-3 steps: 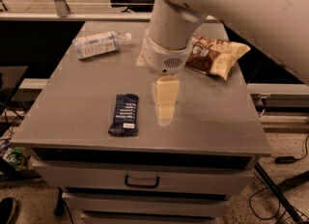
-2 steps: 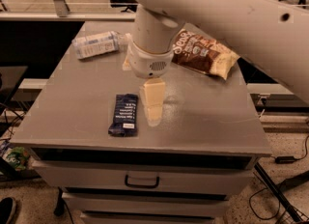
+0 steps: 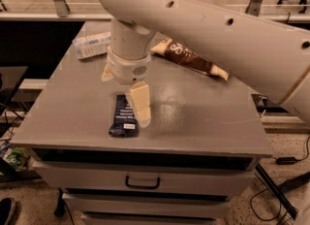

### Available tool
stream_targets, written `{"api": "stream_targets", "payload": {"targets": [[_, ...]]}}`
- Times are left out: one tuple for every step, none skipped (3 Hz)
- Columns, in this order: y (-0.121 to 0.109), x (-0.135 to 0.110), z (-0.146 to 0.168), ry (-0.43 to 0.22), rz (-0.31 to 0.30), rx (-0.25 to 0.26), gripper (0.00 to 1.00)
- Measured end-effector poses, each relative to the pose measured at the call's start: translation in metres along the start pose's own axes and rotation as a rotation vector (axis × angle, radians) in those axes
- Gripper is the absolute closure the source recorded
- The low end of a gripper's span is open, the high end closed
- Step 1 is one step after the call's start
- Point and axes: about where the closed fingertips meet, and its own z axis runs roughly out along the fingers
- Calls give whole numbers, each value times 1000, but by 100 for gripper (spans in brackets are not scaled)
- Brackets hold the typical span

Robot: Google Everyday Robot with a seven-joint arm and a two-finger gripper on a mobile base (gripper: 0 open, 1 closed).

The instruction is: Move rxbar blueberry near blue plastic bottle

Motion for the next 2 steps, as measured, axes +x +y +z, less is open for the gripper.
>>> {"api": "stream_targets", "payload": {"targets": [[-2,-3,10,0,-101,-44,2],[2,-4,16,-6,-185,-74,32]]}}
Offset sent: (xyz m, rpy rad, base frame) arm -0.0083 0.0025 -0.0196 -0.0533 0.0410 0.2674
